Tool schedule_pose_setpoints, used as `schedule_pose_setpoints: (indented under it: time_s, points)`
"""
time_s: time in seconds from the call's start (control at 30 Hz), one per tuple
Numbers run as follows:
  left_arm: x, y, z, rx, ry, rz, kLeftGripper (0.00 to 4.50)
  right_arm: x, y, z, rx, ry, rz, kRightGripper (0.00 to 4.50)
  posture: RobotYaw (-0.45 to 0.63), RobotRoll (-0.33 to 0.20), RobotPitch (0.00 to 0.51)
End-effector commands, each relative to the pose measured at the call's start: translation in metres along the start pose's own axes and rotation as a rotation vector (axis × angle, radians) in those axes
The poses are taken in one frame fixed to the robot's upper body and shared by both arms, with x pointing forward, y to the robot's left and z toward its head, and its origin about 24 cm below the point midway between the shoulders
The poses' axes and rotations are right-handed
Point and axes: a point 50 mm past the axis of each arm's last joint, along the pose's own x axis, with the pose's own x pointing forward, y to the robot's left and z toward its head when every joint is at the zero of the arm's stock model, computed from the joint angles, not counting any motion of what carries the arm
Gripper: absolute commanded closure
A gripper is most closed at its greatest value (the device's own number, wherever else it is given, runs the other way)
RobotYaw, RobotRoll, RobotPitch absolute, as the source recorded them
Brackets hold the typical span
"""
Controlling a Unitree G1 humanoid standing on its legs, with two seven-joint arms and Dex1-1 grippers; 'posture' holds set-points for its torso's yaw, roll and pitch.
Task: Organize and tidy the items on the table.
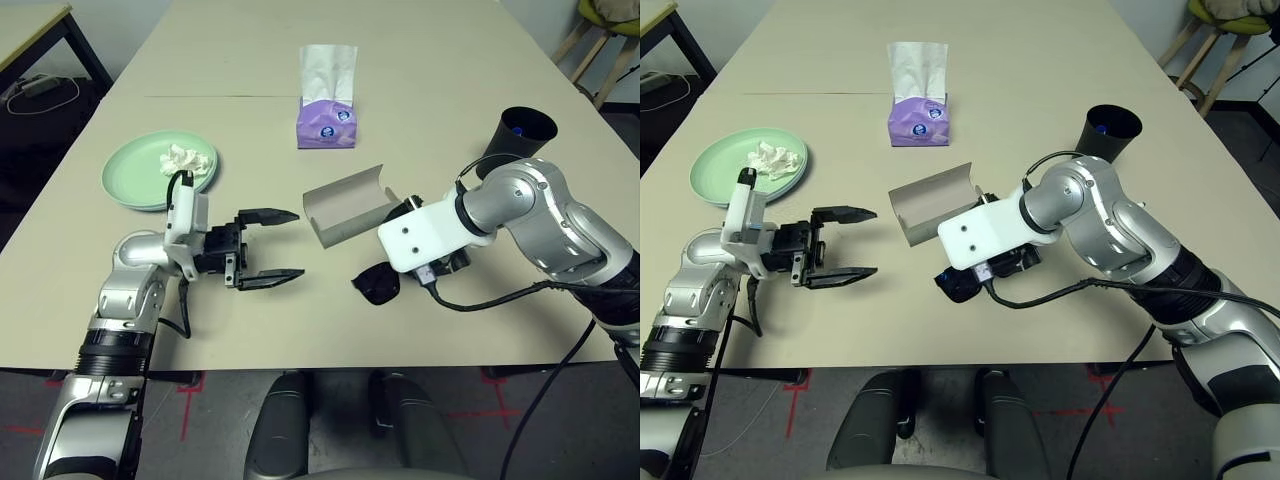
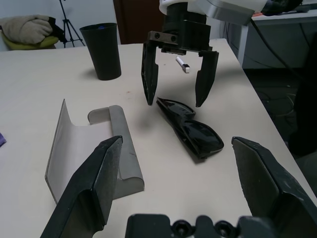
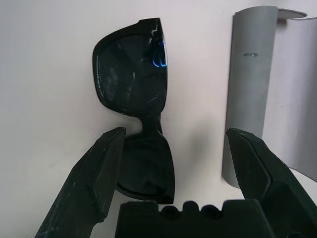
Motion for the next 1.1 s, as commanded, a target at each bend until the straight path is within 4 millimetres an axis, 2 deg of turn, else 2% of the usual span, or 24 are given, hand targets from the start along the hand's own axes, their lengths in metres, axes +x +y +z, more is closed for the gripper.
schedule_pose_setpoints:
  time_s: [0.03,0.57,1.1]
  points:
    - [0.003,-0.003,0.001,-0.008,-0.012,-0.021,0.03,0.007,0.000,0.005,-0.010,-0.001,0.037,0.00,0.14,0.000,0.184]
    - [0.000,-0.009,-0.007,-0.019,0.039,-0.031,0.03,0.024,-0.001,0.002,-0.085,0.054,0.054,0.00,0.16,0.000,0.175]
    - [-0.003,-0.014,-0.010,-0.034,0.055,-0.028,0.03,0.034,-0.008,0.008,-0.116,0.034,0.057,0.00,0.17,0.000,0.177]
